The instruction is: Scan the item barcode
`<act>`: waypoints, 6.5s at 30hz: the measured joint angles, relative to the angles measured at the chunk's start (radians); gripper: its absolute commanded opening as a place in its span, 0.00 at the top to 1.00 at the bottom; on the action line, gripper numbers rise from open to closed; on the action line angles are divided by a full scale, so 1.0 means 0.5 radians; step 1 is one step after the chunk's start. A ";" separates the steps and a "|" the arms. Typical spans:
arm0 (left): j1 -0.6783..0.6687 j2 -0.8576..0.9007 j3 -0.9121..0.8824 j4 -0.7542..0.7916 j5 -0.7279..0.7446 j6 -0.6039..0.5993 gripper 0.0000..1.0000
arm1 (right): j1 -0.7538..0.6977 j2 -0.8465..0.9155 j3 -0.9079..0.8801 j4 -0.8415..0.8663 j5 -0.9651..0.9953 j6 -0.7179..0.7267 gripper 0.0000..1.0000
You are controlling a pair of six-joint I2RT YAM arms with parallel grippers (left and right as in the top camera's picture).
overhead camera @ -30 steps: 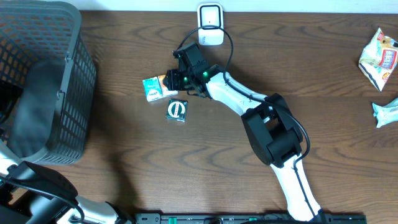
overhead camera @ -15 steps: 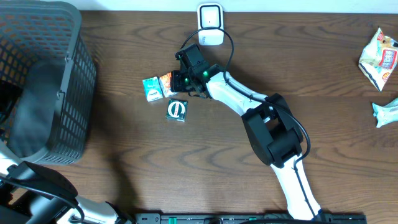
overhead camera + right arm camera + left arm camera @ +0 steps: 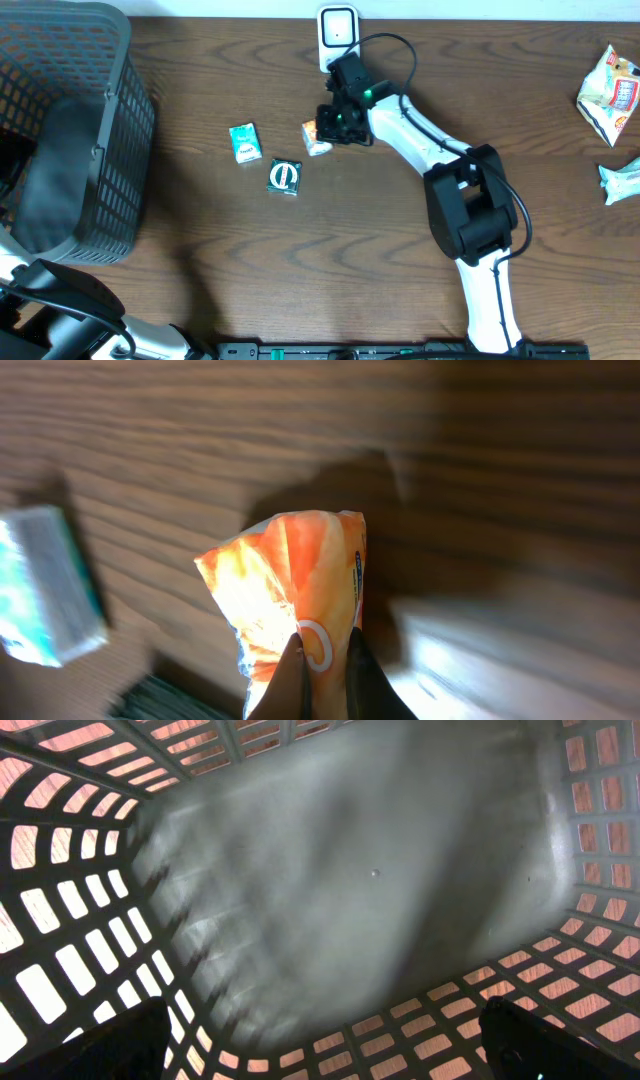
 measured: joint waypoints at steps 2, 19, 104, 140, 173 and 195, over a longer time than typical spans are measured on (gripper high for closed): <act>0.000 0.000 0.000 0.000 0.000 0.000 0.02 | -0.003 -0.045 -0.005 -0.125 0.089 -0.033 0.99; 0.000 0.000 0.000 0.000 0.000 0.000 0.02 | 0.076 -0.285 -0.012 -0.376 0.641 -0.115 0.59; 0.000 0.000 0.000 0.000 0.000 0.000 0.02 | -0.440 -0.257 -0.252 -0.729 -0.310 -0.891 0.59; 0.000 0.000 0.000 0.000 0.000 0.000 0.02 | -0.279 -0.291 -0.500 -0.327 -0.614 -0.958 0.99; 0.000 0.000 0.000 0.000 0.000 0.000 0.02 | -0.764 -0.295 -0.387 -0.285 -2.451 -1.424 0.99; 0.000 0.000 0.000 0.000 0.000 0.000 0.02 | -0.259 -0.299 -0.333 1.528 0.775 -2.093 0.99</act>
